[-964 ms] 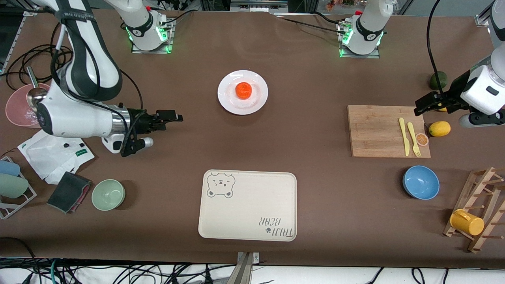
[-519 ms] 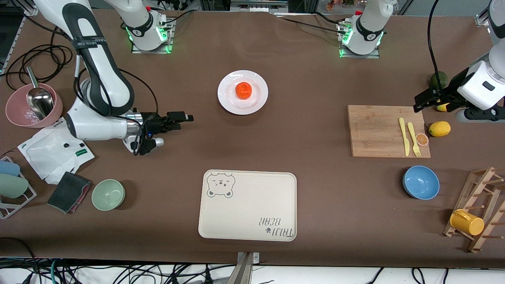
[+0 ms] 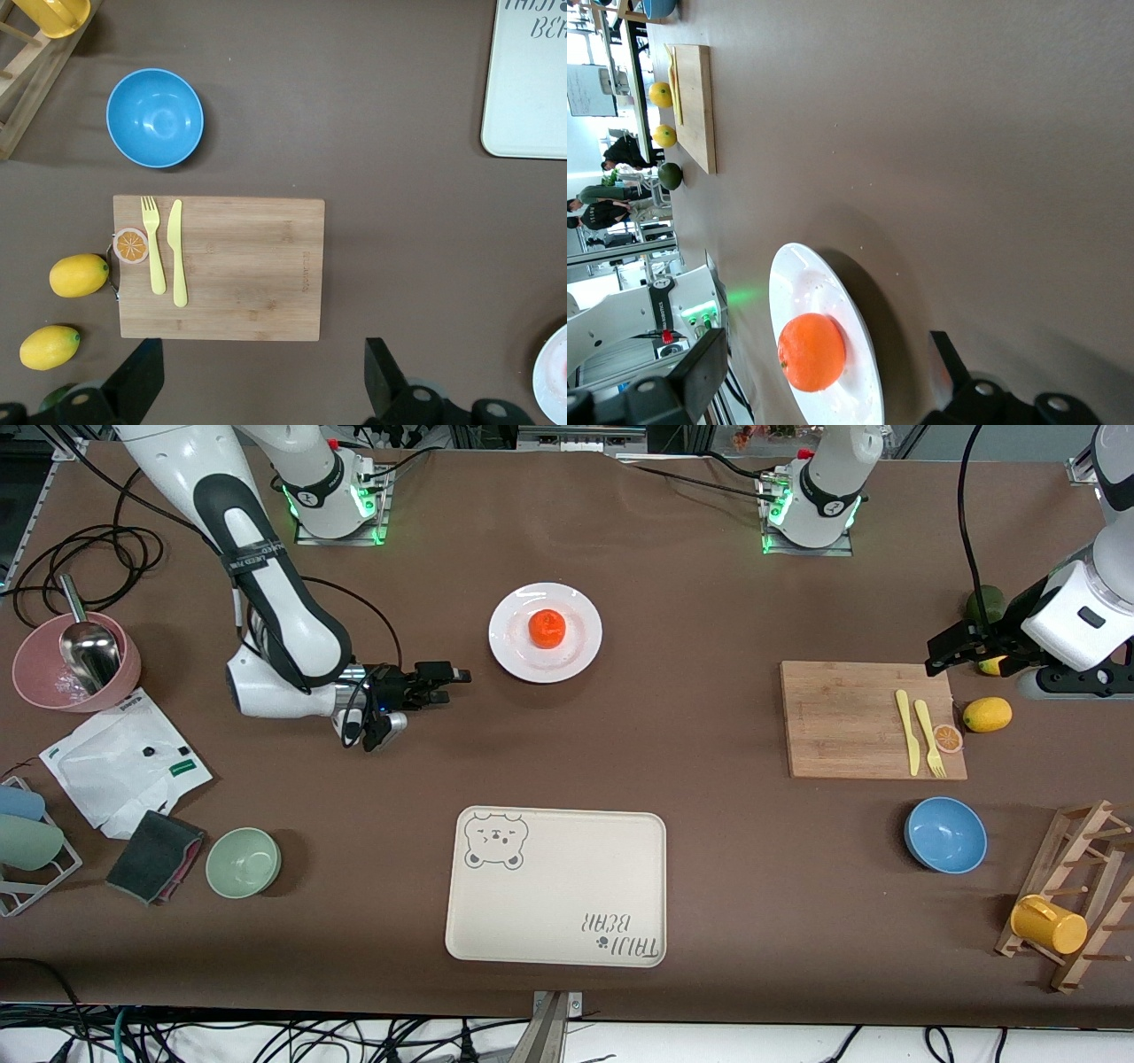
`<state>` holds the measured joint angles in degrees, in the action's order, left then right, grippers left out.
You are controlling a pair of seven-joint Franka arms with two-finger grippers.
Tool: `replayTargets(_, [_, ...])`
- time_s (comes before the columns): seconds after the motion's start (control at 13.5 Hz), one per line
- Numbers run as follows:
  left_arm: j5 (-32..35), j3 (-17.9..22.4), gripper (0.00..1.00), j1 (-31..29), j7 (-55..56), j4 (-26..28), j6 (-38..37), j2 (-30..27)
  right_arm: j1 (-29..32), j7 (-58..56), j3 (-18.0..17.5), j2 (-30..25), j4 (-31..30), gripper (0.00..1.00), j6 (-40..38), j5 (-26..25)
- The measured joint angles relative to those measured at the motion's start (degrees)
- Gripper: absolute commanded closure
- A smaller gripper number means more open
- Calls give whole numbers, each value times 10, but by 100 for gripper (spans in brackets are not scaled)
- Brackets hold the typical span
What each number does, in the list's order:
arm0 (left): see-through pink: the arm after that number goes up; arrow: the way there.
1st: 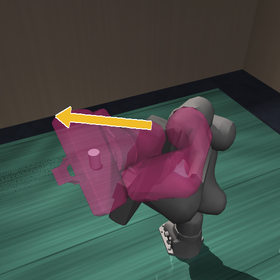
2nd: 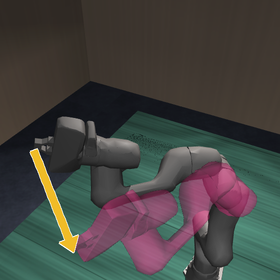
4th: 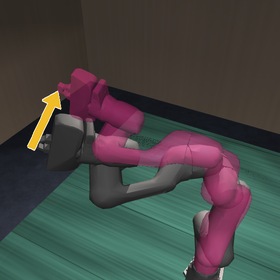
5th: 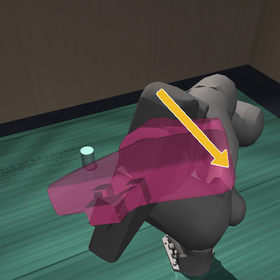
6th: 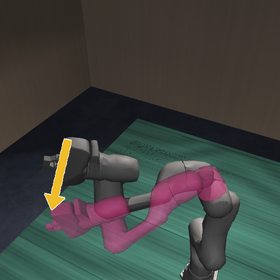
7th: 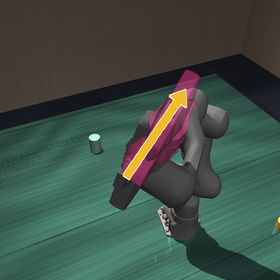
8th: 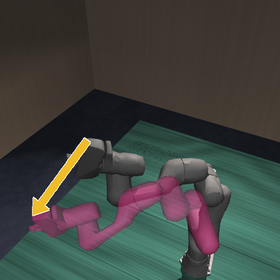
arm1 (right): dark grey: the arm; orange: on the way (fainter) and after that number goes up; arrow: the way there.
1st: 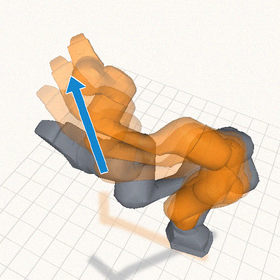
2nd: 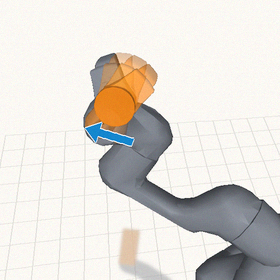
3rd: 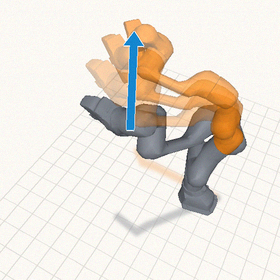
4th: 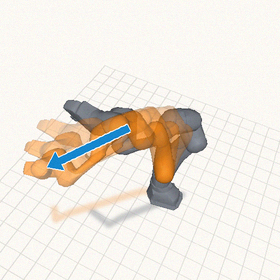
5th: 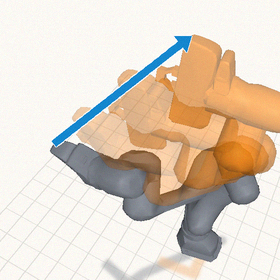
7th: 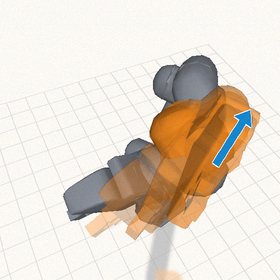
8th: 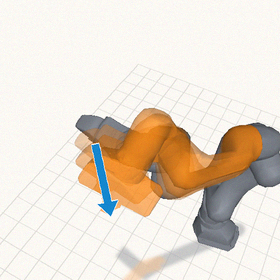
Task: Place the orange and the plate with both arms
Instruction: 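Move the right gripper to the white plate rim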
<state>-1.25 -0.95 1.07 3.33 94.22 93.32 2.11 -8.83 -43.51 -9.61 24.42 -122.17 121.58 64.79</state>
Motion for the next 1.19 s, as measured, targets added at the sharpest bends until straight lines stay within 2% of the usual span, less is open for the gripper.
replayTargets(0.45, [2,-8,0,0,-1,-1,-1,-1,-4,-42,-75,1,-49,0,75,92])
replayTargets(0.67, [6,-8,0,1,-1,-1,-9,-2,-3,-86,-79,1,-85,0,78,106])
replayTargets(0.96, [6,-8,0,1,-2,-2,-12,-2,-2,-160,-79,-1,-130,0,76,162])
replayTargets(1.19, [6,-8,0,1,-2,-2,-13,-3,-2,-190,-79,-1,-155,2,74,182])
